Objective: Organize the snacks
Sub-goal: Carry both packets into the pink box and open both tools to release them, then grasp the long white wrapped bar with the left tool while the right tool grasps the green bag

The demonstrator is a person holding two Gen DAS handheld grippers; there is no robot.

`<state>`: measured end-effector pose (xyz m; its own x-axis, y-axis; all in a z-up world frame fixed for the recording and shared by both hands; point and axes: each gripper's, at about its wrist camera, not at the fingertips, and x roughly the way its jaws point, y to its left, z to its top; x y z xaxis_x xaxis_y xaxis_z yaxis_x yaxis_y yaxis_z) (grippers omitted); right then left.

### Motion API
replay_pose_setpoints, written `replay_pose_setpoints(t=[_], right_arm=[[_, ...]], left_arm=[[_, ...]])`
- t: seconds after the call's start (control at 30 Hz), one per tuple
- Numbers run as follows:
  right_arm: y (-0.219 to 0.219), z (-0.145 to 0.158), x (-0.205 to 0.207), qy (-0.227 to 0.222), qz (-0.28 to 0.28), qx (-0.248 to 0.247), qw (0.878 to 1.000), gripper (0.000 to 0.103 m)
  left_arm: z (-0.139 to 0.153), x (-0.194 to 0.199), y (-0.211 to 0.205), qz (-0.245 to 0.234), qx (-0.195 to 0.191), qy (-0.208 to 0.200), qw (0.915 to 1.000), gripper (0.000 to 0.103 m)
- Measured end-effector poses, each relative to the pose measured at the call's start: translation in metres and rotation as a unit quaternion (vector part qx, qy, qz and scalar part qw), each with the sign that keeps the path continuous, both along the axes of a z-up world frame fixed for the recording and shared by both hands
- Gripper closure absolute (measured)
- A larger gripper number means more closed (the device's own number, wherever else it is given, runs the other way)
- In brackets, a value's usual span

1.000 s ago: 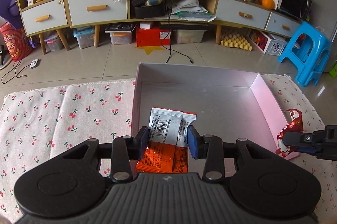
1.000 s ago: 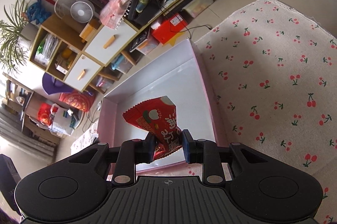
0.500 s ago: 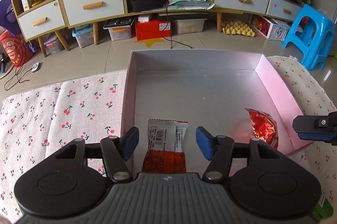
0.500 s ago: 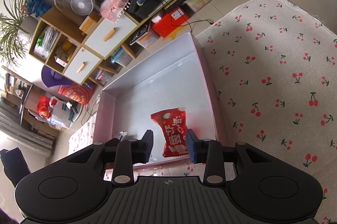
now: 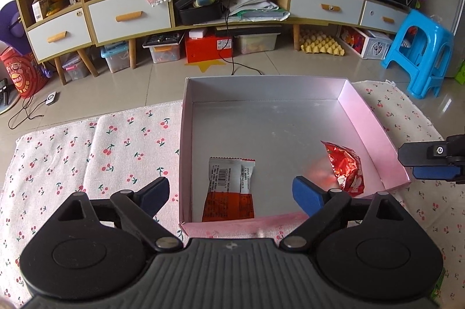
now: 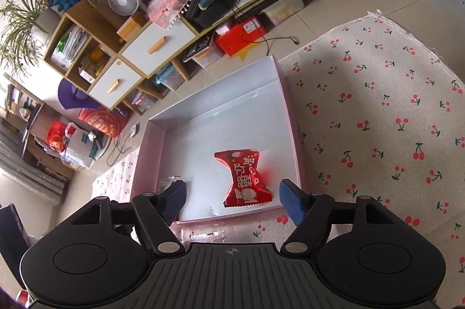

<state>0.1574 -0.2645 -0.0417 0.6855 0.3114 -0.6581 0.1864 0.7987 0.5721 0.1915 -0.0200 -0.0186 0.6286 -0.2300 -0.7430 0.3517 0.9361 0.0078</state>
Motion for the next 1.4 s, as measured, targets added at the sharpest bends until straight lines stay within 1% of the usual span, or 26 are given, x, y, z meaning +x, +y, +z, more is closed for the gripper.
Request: replay_pose_setpoints(t=[0.1, 0.27, 0.53, 0.6, 0.67, 0.77, 0.97, 1.1, 1.2, 1.27, 1.33, 1.37, 1.4], right_arm=[[0.001, 0.004, -0.006, -0.002, 0.007, -0.008, 1.000, 0.022], [0.004, 0.008, -0.018, 0.005, 0.019, -0.033, 0.999, 0.021], [0.007, 0.006, -0.037, 0.026, 0.027, -0.061, 0.997, 0.021], [0.008, 0.004, -0.043, 0.028, 0.034, -0.066, 0.997, 0.021], [0.010, 0.001, -0.049, 0.030, 0.042, -0.074, 0.996, 0.021], [0.012, -0.005, -0.055, 0.039, 0.052, -0.088, 0.994, 0.021], [0.014, -0.019, -0.067, 0.079, 0.063, -0.104, 0.989, 0.021], [0.015, -0.028, -0.071, 0.109, 0.062, -0.110, 0.986, 0.021], [0.015, -0.032, -0.071, 0.126, 0.057, -0.106, 0.985, 0.021], [0.015, -0.033, -0.071, 0.129, 0.056, -0.104, 0.985, 0.021], [0.017, -0.033, -0.071, 0.127, 0.053, -0.110, 0.984, 0.021], [0.017, -0.033, -0.071, 0.125, 0.053, -0.112, 0.984, 0.021], [0.018, -0.032, -0.071, 0.122, 0.056, -0.114, 0.984, 0.022]], left_arm=[[0.003, -0.007, 0.006, 0.001, -0.004, 0.001, 1.0000, 0.007], [0.004, -0.019, 0.016, 0.004, 0.000, 0.000, 1.0000, 0.004], [0.000, -0.037, 0.035, 0.005, -0.007, 0.007, 0.9999, 0.001], [-0.003, -0.043, 0.037, -0.002, -0.008, 0.005, 1.0000, 0.001], [-0.006, -0.046, 0.036, -0.013, 0.005, 0.013, 0.9998, 0.001], [-0.008, -0.052, 0.038, -0.029, 0.011, 0.007, 0.9995, 0.001], [-0.015, -0.062, 0.043, -0.055, 0.012, 0.001, 0.9984, 0.001], [-0.020, -0.065, 0.043, -0.071, 0.002, 0.023, 0.9973, 0.012], [-0.023, -0.069, 0.040, -0.087, -0.003, 0.032, 0.9957, 0.019], [-0.026, -0.071, 0.037, -0.100, -0.004, 0.039, 0.9943, 0.026], [-0.028, -0.072, 0.033, -0.111, -0.005, 0.045, 0.9928, 0.035], [-0.029, -0.074, 0.031, -0.118, -0.004, 0.049, 0.9918, 0.038], [-0.031, -0.075, 0.029, -0.124, -0.002, 0.052, 0.9909, 0.044]])
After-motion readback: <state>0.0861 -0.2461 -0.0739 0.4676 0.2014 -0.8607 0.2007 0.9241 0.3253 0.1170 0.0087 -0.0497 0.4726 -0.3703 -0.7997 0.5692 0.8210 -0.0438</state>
